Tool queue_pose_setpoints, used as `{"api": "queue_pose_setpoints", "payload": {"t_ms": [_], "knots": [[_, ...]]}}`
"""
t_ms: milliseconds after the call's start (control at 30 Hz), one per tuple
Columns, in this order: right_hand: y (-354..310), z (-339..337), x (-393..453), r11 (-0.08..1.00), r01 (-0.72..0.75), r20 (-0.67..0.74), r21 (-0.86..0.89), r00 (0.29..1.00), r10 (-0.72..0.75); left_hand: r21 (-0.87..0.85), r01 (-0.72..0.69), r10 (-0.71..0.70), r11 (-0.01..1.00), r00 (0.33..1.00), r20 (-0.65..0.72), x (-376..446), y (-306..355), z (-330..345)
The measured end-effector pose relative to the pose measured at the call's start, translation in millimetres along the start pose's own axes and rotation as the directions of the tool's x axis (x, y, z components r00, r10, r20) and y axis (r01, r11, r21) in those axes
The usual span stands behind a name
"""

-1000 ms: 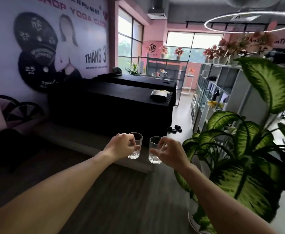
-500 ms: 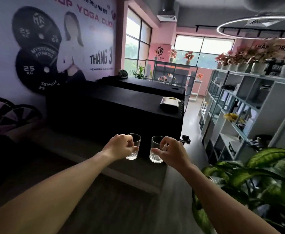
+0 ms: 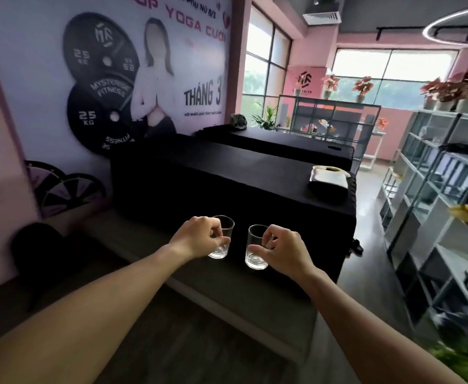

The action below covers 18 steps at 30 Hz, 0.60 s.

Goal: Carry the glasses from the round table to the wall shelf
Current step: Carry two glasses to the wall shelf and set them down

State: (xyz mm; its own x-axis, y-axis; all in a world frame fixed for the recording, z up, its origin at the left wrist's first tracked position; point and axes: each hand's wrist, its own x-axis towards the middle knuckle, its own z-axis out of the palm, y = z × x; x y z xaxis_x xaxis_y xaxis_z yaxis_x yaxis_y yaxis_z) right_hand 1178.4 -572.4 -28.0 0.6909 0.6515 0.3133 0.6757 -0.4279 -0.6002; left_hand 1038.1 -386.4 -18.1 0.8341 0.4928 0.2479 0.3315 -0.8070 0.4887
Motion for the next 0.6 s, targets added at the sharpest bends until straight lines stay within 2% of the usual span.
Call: {"api": "queue_pose_setpoints", "payload": {"t_ms": [267, 600], "knots": [[5.0, 57.7, 199.6, 0.992, 0.119, 0.104, 0.043, 0.987, -0.123, 0.003, 0.140, -0.139, 0.990, 0.986, -0.096, 150.6, -71.4, -12.3], [-59.7, 178.7, 339.8, 0.955, 0.255, 0.238, 0.153, 0.928, -0.287, -0.044, 0.357, -0.357, 0.933, 0.906, -0.228, 215.5, -189.3, -61.2]]}}
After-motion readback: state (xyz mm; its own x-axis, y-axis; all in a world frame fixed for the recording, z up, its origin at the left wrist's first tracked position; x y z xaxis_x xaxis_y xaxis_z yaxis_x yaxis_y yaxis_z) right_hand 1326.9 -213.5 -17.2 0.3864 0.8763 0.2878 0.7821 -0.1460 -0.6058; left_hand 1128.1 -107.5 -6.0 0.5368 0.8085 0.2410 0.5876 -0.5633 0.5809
